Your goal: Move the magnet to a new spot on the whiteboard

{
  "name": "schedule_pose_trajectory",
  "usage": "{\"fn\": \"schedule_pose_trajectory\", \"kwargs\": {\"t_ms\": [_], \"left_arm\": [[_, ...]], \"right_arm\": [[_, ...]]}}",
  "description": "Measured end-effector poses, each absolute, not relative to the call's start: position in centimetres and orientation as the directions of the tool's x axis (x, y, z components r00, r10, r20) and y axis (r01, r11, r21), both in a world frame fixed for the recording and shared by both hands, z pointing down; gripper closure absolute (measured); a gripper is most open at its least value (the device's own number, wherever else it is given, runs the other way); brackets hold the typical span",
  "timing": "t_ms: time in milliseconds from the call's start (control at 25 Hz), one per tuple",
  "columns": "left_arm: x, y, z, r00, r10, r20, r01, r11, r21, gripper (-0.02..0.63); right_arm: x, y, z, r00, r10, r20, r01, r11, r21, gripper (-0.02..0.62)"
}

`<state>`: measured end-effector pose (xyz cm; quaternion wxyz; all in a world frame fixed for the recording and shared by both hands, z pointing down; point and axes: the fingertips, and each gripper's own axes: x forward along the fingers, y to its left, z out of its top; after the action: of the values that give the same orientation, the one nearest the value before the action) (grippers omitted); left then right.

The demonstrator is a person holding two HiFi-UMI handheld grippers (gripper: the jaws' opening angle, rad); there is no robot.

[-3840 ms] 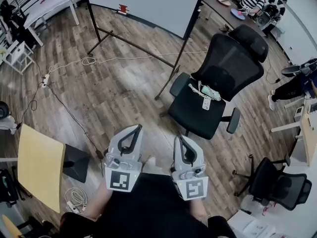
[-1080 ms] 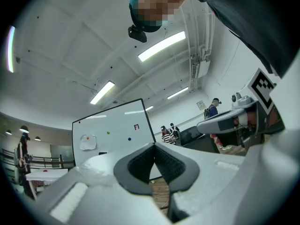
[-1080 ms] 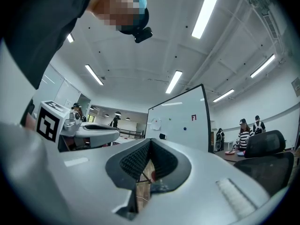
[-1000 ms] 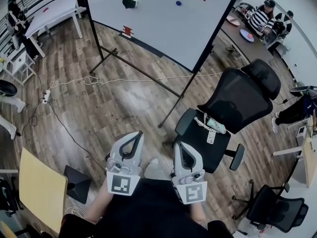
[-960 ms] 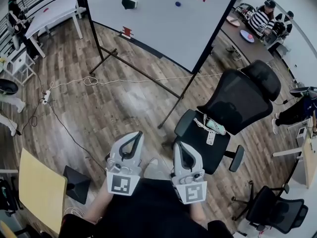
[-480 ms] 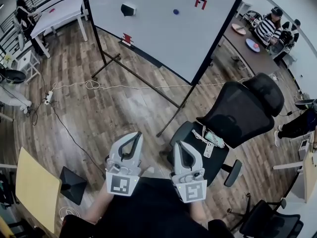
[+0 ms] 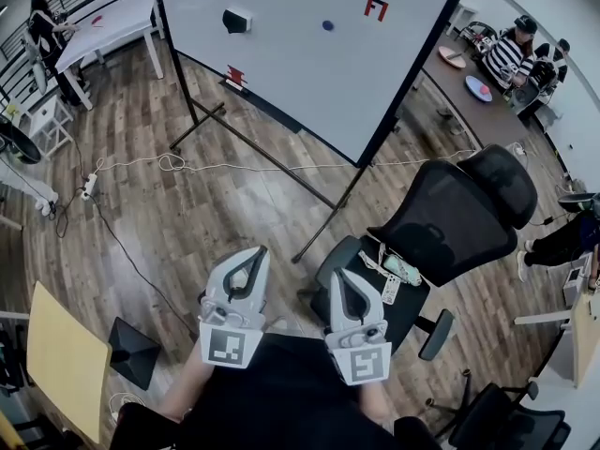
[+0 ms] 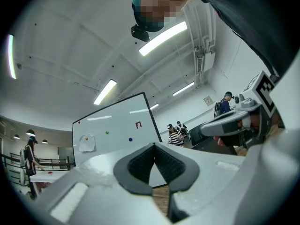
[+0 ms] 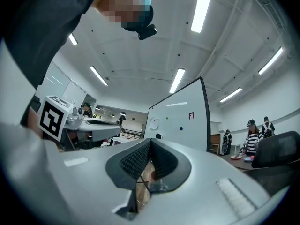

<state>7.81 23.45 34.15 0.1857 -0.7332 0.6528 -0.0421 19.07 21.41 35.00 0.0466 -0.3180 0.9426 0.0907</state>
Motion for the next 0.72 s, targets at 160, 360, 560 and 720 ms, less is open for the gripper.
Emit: {"fn": "schedule_pose_trajectory", "kwargs": {"t_ms": [160, 360, 560, 720], "left_arm": [[7.6, 22.0, 34.6, 0.156, -0.972, -0.177, -0.945, -0.095, -0.313, 0.604], [7.2, 18.9, 35.2, 0.2, -0.964, -0.177, -0.939, -0.137, -0.316, 0.604], [6.1, 14.7, 35.1, 0.243, -0.954, -0.177, -0.931, -0.178, -0.319, 0.604], [4.7, 11.3, 35.1, 0.267, -0.947, -0.179, -0.926, -0.201, -0.32, 0.604]], "right_arm": [[19.2, 20.3, 35.4, -0.779, -0.613, -0.134, -0.627, 0.766, 0.142, 0.597], [18.8, 17.9, 35.7, -0.758, -0.638, -0.136, -0.653, 0.741, 0.157, 0.597], [17.8, 14.7, 36.2, -0.733, -0.67, -0.113, -0.679, 0.715, 0.166, 0.597], [16.6, 11.5, 36.3, -0.708, -0.698, -0.108, -0.705, 0.691, 0.158, 0.597]]}}
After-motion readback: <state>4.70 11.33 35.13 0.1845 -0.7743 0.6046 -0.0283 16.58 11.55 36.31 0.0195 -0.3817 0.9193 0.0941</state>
